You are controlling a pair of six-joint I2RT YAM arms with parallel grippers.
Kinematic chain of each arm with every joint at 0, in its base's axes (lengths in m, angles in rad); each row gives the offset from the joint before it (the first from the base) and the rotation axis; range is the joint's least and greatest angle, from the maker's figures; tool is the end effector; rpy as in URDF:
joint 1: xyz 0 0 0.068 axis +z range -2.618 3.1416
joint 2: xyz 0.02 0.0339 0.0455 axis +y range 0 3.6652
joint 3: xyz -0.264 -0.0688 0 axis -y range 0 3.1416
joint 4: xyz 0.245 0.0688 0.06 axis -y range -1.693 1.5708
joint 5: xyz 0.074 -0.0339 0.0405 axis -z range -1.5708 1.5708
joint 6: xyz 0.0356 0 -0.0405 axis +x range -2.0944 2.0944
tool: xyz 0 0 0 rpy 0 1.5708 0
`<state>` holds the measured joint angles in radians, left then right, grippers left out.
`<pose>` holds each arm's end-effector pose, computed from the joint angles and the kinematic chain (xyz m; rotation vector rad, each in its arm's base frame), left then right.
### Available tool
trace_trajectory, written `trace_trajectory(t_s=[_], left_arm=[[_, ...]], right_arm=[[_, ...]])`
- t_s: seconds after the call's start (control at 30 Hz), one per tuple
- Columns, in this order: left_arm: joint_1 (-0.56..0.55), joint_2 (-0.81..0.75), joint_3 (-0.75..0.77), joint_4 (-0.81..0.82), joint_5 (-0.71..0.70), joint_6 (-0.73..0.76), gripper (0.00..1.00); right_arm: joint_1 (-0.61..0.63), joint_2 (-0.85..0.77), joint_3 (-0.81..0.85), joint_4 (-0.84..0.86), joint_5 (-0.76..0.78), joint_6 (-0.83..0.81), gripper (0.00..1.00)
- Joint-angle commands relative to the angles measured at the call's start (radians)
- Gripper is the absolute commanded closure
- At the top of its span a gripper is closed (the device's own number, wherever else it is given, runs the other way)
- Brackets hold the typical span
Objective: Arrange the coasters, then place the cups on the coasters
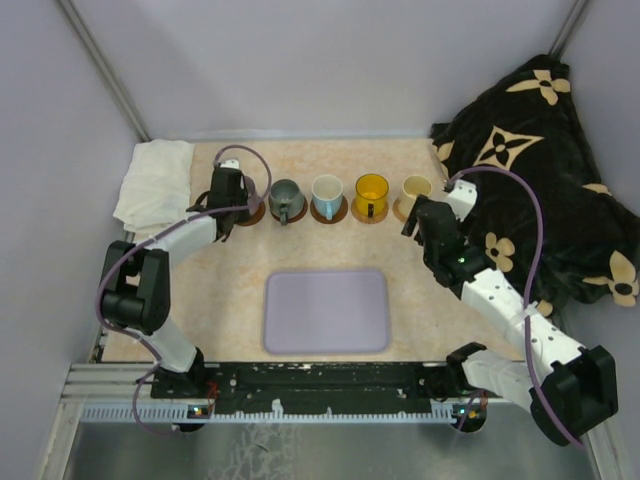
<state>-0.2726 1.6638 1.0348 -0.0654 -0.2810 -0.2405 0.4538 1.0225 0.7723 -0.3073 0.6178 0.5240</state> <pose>0.3504 -0.0877 0.2115 -0.1119 2.2305 0.0399 0.2086 0.0788 0.2818 0.4212 1.9725 -0.0419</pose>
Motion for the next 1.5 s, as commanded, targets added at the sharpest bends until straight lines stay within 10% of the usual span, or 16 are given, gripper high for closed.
trace_trajectory(t_s=[0.0, 0.87, 1.47], left_arm=[[0.013, 0.011, 0.074, 0.017, 0.021, -0.021, 1.00], [0.017, 0.051, 0.126, -0.086, 0.017, -0.042, 0.99], [0.017, 0.049, 0.098, -0.080, 0.022, -0.004, 0.60]], right_arm=[[-0.007, 0.002, 0.039, 0.010, -0.005, 0.013, 0.20], [-0.007, 0.008, 0.032, 0.009, -0.022, 0.033, 0.20], [-0.007, 0.014, 0.022, 0.011, -0.040, 0.041, 0.20]])
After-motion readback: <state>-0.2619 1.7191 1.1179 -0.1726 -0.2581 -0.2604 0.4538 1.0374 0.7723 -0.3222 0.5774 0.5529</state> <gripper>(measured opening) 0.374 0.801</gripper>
